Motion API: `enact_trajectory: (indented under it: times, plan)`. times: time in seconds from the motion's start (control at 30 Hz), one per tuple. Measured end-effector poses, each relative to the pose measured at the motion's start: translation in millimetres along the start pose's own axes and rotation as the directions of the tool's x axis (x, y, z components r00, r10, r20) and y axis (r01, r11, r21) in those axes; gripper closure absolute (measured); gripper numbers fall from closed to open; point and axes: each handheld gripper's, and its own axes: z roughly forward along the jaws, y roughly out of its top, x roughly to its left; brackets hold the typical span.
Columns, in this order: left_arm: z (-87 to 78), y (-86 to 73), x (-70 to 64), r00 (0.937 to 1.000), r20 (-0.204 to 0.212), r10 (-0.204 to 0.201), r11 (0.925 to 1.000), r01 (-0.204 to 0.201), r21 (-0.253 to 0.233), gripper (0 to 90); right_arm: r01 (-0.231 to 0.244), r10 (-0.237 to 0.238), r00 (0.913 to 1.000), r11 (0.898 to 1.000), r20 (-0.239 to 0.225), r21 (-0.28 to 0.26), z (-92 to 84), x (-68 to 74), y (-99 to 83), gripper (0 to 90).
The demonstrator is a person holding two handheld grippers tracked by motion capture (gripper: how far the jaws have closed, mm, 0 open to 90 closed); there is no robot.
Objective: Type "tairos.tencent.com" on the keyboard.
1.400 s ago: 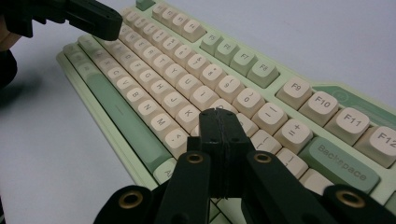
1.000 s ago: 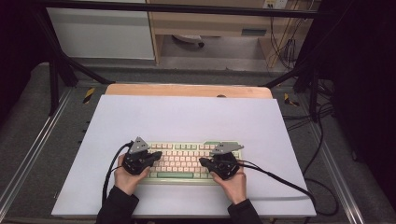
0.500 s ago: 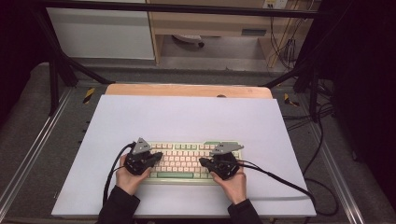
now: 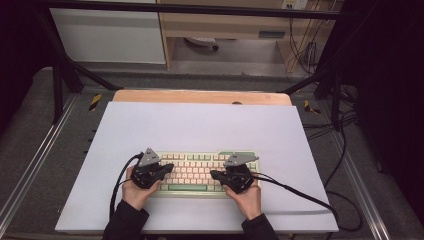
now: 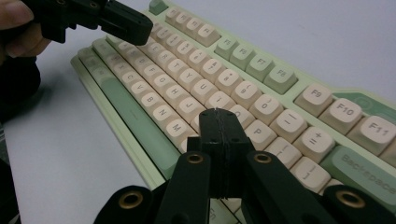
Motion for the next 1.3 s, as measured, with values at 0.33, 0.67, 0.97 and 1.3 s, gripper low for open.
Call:
enact_trajectory:
  times: [0.33, 0.67, 0.97, 1.3]
  plan:
    - [-8.8, -3.8, 0.9, 0.9999, 0.011, -0.003, 1.0000, 0.003, -0.005, 90.0, 0.022, -0.021, 0.9994, 1.000, -0.029, 0.017, 14.9, 12.1, 6.7, 90.0]
    - [-15.6, -10.6, 6.2, 0.9999, 0.007, -0.015, 0.9999, 0.015, -0.007, 90.0, 0.028, -0.026, 0.9984, 0.999, -0.050, 0.028, 30.7, 21.2, 11.0, 90.0]
    - [-15.1, -11.0, 6.3, 0.9998, 0.011, -0.015, 0.9999, 0.015, -0.007, 90.0, 0.021, -0.018, 0.9976, 0.999, -0.067, 0.044, 42.7, 25.8, 10.4, 90.0]
    - [-15.1, -11.1, 6.5, 0.9998, 0.010, -0.014, 0.9999, 0.014, -0.005, 90.0, 0.021, -0.018, 0.9973, 0.998, -0.071, 0.054, 48.4, 26.8, 8.5, 90.0]
